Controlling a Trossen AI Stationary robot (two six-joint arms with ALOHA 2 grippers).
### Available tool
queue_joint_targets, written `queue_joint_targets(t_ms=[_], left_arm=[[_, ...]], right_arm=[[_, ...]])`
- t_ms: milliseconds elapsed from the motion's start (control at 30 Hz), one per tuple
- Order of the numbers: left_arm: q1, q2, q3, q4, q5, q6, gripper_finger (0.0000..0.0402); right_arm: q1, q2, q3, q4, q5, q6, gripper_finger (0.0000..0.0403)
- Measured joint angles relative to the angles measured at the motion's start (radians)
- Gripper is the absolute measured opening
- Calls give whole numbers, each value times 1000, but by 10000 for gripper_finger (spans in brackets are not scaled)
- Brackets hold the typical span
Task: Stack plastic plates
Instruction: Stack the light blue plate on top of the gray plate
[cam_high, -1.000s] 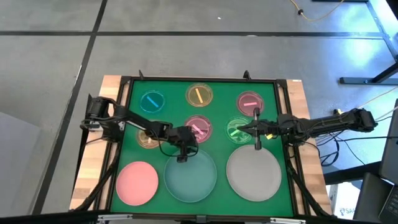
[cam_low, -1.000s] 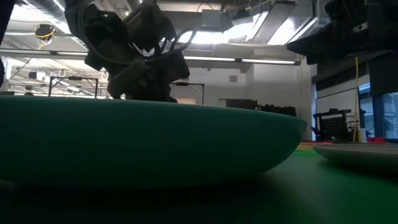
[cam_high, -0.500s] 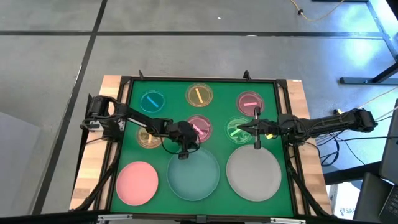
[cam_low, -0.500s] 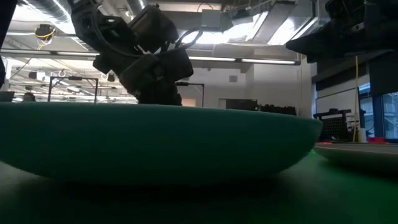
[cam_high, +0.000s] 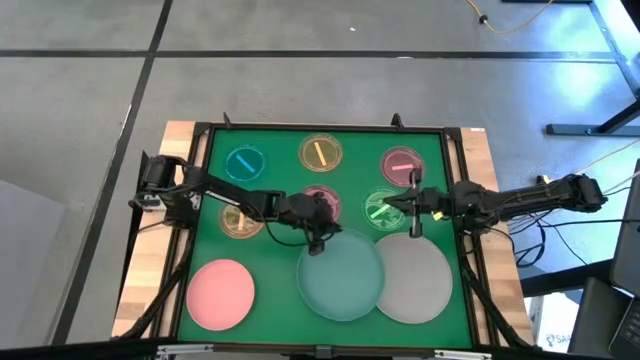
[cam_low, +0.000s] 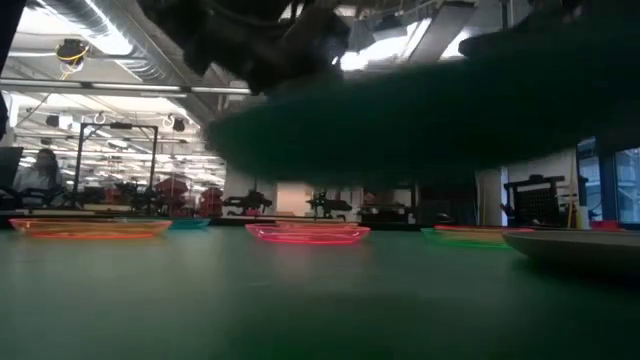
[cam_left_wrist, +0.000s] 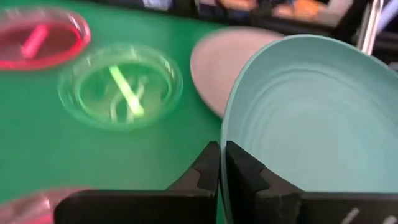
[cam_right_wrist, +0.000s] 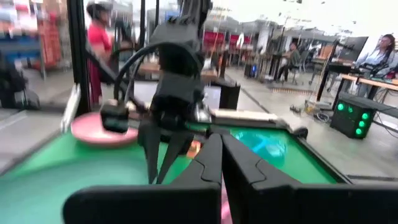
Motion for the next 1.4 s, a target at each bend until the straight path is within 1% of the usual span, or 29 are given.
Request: queue_joint_targets(t_ms=[100, 200, 267, 500, 600, 833, 933, 1167, 1300, 1400], left_arm=[[-9, 34, 33, 77, -52, -1, 9], [-9, 108, 69, 177, -49, -2, 9], [-6, 168, 116, 203, -46, -2, 9], [1, 363, 358, 180, -36, 6, 10], [5, 427, 451, 137, -34, 8, 10], [23, 539, 601, 116, -37, -1, 10], [20, 564, 627, 117, -31, -1, 10], [16, 566, 628, 125, -10, 29, 13], [12, 566, 629, 133, -9, 31, 41], [16, 566, 629, 105, 26, 34, 74]], right_arm=[[0, 0, 0, 65, 0, 48, 3], [0, 0, 0, 117, 0, 91, 3], [0, 0, 0, 141, 0, 113, 3], [0, 0, 0, 169, 0, 156, 3], [0, 0, 0, 169, 0, 159, 3], [0, -1, 0, 170, -2, 161, 3], [0, -1, 0, 170, -3, 161, 3], [0, -1, 0, 170, -3, 160, 3], [0, 0, 0, 174, -3, 160, 3], [0, 0, 0, 174, -3, 160, 3]])
